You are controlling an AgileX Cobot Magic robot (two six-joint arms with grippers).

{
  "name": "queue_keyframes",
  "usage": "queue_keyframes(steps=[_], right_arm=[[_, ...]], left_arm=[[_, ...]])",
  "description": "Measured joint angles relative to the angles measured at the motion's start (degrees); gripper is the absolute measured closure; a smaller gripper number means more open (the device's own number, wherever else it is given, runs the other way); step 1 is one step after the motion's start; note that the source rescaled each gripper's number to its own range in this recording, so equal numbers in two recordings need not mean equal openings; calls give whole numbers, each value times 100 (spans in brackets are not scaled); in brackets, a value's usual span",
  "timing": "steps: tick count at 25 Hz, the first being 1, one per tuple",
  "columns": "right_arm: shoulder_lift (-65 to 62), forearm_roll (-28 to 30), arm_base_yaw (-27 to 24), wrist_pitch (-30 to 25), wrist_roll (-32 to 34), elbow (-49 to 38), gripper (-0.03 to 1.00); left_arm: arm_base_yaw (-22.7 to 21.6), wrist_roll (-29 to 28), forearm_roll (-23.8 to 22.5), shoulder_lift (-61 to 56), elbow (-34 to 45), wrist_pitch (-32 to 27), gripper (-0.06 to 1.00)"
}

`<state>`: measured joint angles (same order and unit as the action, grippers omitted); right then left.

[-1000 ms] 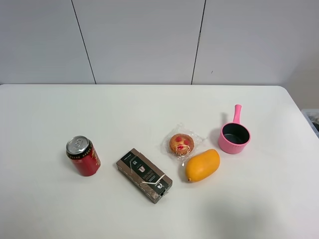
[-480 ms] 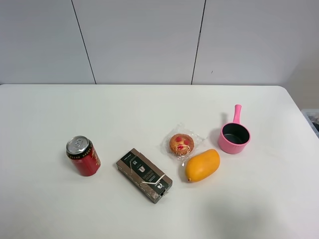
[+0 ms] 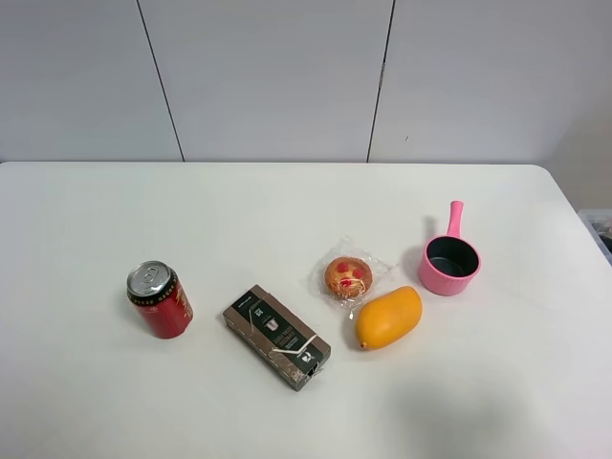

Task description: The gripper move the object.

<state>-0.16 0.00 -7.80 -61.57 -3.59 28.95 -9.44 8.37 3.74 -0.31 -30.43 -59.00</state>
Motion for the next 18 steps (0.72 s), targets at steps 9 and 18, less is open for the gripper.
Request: queue_keyframes(steps=[9,18], right_arm=[[0,0,0,0,0,0,-3],[0,0,0,0,0,0,-3]], left_arm=[[0,0,2,0,145,-113,14],[0,0,2,0,145,-113,14]])
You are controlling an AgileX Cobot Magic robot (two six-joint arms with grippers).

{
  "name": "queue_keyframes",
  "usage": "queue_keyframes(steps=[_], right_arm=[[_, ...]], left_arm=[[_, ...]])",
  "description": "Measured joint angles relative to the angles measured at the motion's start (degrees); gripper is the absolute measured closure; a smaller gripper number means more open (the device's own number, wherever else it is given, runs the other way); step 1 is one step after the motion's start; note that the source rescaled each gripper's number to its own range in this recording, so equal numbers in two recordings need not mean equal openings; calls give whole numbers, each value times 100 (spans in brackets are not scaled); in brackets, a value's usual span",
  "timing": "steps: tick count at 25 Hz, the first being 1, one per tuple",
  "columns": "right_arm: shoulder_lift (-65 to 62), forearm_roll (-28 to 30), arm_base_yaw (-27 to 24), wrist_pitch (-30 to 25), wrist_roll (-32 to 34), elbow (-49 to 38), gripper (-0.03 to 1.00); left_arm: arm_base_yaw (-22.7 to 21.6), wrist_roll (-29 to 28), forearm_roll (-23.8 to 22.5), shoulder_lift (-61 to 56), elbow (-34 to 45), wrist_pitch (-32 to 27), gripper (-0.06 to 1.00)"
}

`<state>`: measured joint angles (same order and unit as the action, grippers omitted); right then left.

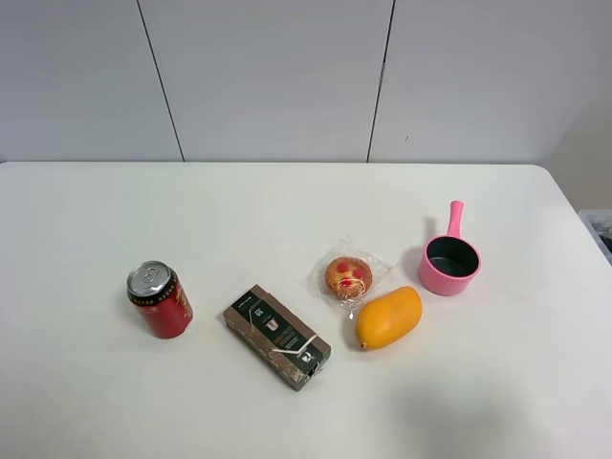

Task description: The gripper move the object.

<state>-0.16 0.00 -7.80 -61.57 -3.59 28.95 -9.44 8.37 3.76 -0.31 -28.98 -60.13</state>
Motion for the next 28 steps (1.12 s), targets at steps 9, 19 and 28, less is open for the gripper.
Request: queue_keyframes(steps=[9,19,28], right_arm=[[0,0,0,0,0,0,-3],[0,0,0,0,0,0,-3],[0,0,0,0,0,0,-3]], left_arm=[[0,0,0,0,0,0,14],[0,0,0,0,0,0,14],[0,0,0,0,0,0,14]])
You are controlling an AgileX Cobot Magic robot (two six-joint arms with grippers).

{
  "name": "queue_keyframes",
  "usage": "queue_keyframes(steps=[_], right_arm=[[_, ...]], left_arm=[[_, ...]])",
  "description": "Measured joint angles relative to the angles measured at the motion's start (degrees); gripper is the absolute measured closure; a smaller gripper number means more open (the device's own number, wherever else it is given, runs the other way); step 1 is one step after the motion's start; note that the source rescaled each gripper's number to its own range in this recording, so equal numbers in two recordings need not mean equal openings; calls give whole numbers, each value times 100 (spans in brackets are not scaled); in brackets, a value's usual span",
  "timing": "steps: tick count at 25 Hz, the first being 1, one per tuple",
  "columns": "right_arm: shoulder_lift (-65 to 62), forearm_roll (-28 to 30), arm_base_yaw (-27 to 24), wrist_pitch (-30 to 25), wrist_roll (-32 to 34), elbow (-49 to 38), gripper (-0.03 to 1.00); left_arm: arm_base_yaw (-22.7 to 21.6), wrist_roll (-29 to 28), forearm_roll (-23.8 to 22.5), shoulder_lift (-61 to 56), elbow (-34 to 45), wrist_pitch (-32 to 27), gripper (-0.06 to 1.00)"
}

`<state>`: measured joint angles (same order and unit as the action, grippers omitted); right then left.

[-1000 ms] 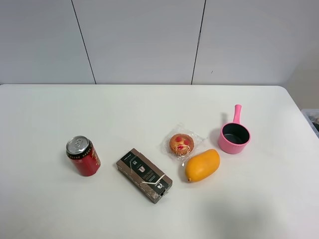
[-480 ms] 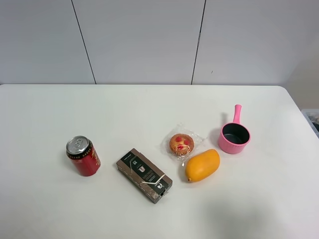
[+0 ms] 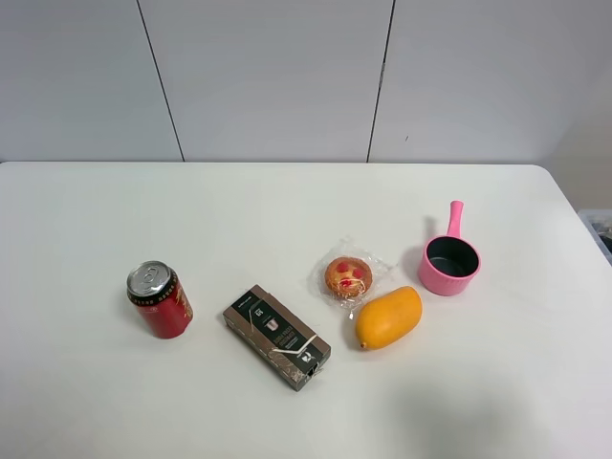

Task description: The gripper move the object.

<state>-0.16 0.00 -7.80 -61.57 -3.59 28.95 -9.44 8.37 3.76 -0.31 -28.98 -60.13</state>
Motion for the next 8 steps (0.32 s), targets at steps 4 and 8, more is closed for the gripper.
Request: queue_keyframes(steps=[4,8], right_arm=[[0,0,0,0,0,0,-3],[0,0,0,0,0,0,-3]], left_arm=[[0,0,0,0,0,0,14],[0,0,0,0,0,0,14]])
